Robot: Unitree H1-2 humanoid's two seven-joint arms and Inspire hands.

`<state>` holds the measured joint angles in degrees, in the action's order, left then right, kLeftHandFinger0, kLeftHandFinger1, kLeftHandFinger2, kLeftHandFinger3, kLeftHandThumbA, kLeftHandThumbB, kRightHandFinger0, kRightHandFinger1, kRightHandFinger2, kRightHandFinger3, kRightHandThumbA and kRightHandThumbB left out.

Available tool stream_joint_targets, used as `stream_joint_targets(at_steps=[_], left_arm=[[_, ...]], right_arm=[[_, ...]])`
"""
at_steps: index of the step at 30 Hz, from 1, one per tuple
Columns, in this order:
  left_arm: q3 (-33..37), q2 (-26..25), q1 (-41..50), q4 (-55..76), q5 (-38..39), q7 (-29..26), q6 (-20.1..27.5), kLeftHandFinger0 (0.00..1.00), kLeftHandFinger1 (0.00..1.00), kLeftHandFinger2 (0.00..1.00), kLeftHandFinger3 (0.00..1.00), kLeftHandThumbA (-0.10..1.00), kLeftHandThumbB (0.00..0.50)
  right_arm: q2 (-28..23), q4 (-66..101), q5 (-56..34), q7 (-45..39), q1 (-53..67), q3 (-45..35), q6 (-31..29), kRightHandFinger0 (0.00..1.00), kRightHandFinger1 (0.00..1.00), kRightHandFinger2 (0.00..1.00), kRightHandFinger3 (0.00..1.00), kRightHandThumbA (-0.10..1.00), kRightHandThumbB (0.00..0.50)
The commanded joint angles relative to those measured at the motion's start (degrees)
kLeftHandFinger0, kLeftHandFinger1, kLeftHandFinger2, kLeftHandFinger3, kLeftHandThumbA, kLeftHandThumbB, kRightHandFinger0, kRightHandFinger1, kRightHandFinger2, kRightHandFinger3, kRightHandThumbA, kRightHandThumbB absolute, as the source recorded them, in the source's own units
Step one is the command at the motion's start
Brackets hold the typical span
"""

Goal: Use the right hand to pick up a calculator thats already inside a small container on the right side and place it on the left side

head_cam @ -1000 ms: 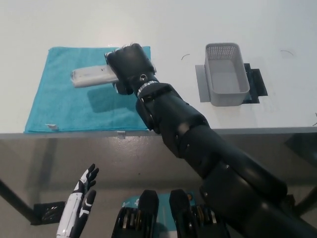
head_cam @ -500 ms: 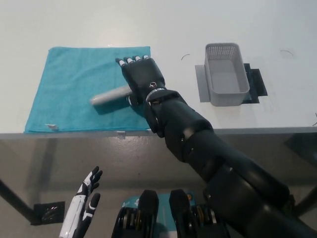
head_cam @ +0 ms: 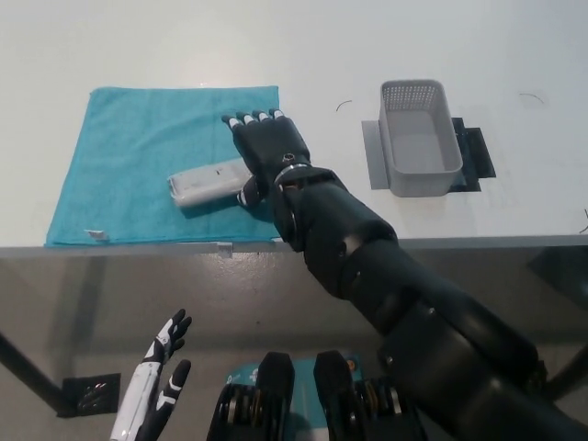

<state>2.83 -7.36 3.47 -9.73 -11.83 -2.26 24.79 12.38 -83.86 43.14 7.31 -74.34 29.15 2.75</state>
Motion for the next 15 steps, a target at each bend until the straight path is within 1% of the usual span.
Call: stream_joint_targets(at_steps=[1, 3, 5, 6, 7, 8, 9, 10, 11, 12, 13, 14, 15], left_arm=[[-0.2, -1.0, -0.2, 1.5, 0.0, 0.2, 2.0, 1.0, 1.0, 1.0, 1.0, 0.97, 0.0], [-0.2, -1.2, -0.4, 1.3, -0.4, 0.0, 2.1, 1.0, 1.0, 1.0, 1.0, 0.97, 0.0], [-0.1, -1.3, -0.2, 1.5, -0.1, 0.3, 2.0, 1.0, 1.0, 1.0, 1.0, 0.94, 0.0], [-0.1, -1.4, -0.7, 1.2, 0.1, 0.4, 2.1, 1.0, 1.0, 1.0, 1.0, 0.93, 0.0], [0.0, -1.4, -0.9, 1.1, 0.1, 0.5, 2.1, 1.0, 1.0, 1.0, 1.0, 0.93, 0.0], [0.1, -1.5, -0.9, 1.0, 0.2, 0.5, 2.1, 1.0, 1.0, 1.0, 1.0, 0.93, 0.0], [0.2, -1.6, -0.9, 0.8, 0.3, 0.5, 2.1, 1.0, 1.0, 1.0, 1.0, 0.9, 0.0], [0.2, -1.8, -0.9, 0.8, 0.1, 0.5, 2.1, 1.0, 1.0, 1.0, 1.0, 0.9, 0.0], [0.3, -1.9, -0.9, 0.8, -0.1, 0.6, 2.1, 1.0, 1.0, 1.0, 1.0, 0.91, 0.0], [0.3, -2.0, -0.9, 0.8, -0.2, 0.6, 2.1, 1.0, 1.0, 1.0, 1.0, 0.91, 0.0], [0.2, -1.8, -0.9, 0.6, 0.4, 1.0, 2.1, 1.0, 1.0, 1.0, 1.0, 0.9, 0.0], [0.1, -1.7, -1.0, 0.5, 0.8, 1.2, 2.1, 1.0, 1.0, 1.0, 1.0, 0.9, 0.0], [0.1, -1.7, -0.9, 0.6, 1.0, 1.4, 1.7, 1.0, 1.0, 1.0, 1.0, 0.9, 0.004]], right_arm=[[-1.7, 3.7, -9.1, -12.3, -11.2, -5.7, -3.2, 1.0, 1.0, 1.0, 1.0, 0.91, 0.5], [-3.6, 6.3, -11.7, -20.7, -15.0, -8.0, -4.7, 1.0, 1.0, 1.0, 1.0, 0.88, 0.5], [-6.2, 12.6, -13.6, -27.5, -16.1, -8.6, -6.5, 1.0, 1.0, 1.0, 1.0, 0.87, 0.5], [-9.2, 22.3, -17.3, -36.6, -16.0, -9.4, -3.7, 1.0, 1.0, 1.0, 1.0, 0.85, 0.5], [-10.0, 25.0, -18.3, -39.1, -15.7, -9.7, -2.6, 1.0, 1.0, 1.0, 1.0, 0.85, 0.5], [-12.5, 38.0, -24.6, -45.5, -12.8, -11.6, 4.1, 1.0, 1.0, 1.0, 1.0, 0.74, 0.496], [-14.8, 49.8, -29.6, -47.9, -9.8, -13.0, 8.8, 1.0, 1.0, 1.0, 1.0, 0.72, 0.499], [-16.8, 59.5, -33.3, -48.3, -7.0, -14.1, 10.9, 1.0, 1.0, 1.0, 1.0, 0.79, 0.5], [-17.8, 63.6, -34.4, -47.7, -5.6, -14.4, 10.8, 1.0, 1.0, 1.0, 1.0, 0.82, 0.5], [-18.8, 68.3, -35.7, -46.6, -3.8, -15.0, 10.6, 0.97, 1.0, 1.0, 1.0, 0.86, 0.5], [-20.1, 75.0, -38.0, -45.6, -1.5, -16.2, 11.6, 0.95, 1.0, 1.0, 1.0, 0.9, 0.494], [-20.7, 79.2, -40.1, -45.2, 0.0, -17.5, 13.6, 0.91, 1.0, 1.0, 1.0, 0.88, 0.499], [-21.5, 84.2, -42.7, -44.5, 1.8, -19.0, 15.6, 0.83, 0.99, 1.0, 1.0, 0.88, 0.471]])
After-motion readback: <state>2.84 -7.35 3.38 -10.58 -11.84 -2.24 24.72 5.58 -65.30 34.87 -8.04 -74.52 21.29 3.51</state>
